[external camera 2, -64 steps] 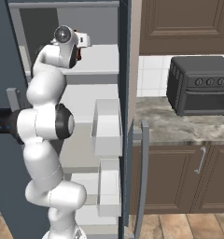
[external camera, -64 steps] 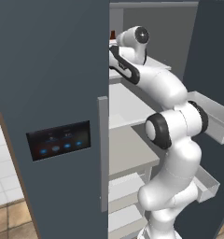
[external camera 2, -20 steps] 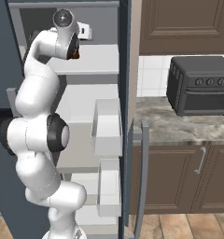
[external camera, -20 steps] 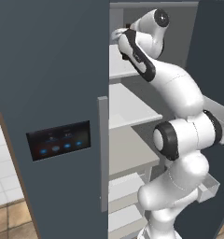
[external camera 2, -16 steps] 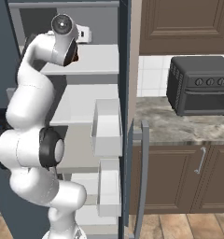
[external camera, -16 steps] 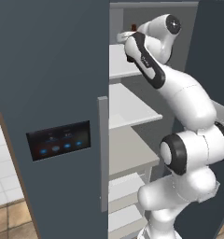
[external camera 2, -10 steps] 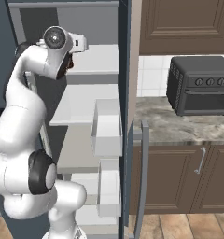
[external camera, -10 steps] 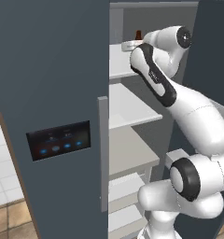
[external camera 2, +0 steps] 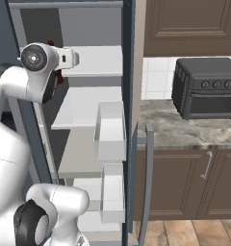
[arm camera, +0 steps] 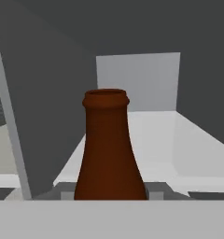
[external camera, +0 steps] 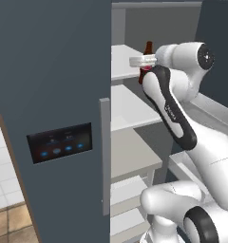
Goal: Open the fridge, grab two sodas, and place both sodas inside the bowl with ice on the dining counter.
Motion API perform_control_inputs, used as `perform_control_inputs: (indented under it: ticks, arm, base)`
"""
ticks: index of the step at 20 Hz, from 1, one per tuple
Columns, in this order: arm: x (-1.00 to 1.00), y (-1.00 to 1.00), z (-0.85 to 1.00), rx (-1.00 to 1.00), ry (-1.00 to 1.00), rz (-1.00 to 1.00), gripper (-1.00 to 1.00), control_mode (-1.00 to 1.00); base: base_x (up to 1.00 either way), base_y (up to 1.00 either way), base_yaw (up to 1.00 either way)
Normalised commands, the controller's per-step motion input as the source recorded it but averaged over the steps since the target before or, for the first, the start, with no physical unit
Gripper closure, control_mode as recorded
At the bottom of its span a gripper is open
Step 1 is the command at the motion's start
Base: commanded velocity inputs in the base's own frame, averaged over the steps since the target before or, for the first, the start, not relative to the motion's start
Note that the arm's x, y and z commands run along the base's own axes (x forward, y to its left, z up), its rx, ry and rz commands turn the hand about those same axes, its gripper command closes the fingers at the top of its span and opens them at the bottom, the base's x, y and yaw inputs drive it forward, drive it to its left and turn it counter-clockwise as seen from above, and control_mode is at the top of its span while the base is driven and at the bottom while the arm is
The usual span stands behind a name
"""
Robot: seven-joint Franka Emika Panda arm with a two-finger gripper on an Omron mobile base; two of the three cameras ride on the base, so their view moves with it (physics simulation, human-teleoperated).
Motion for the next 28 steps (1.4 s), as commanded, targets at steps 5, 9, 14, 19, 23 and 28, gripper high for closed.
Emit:
perform_control_inputs:
  ticks: [5, 9, 14, 19, 23, 28]
  arm:
    - [-1.0, 0.0, -0.29, 0.0, 0.02, 0.03, 1.0, -1.0]
    - [-0.98, 0.02, -0.24, 0.0, 0.1, 0.0, 1.0, -1.0]
    - [-0.78, 0.0, -0.21, 0.0, 0.08, 0.0, 1.0, -1.0]
    - [-0.17, 0.0, -0.19, 0.0, 0.01, 0.0, 1.0, -1.0]
    - [-0.39, 0.02, -0.24, 0.0, -0.02, -0.01, 1.0, -1.0]
    - [-0.37, 0.06, -0.17, 0.0, 0.0, -0.02, 1.0, 1.0]
  base:
    - [0.0, 0.0, 0.0]
    - [0.0, 0.0, 0.0]
    - [0.0, 0.0, 0.0]
    - [0.0, 0.0, 0.0]
    - [0.0, 0.0, 0.0]
    - [-0.6, 0.15, -0.05]
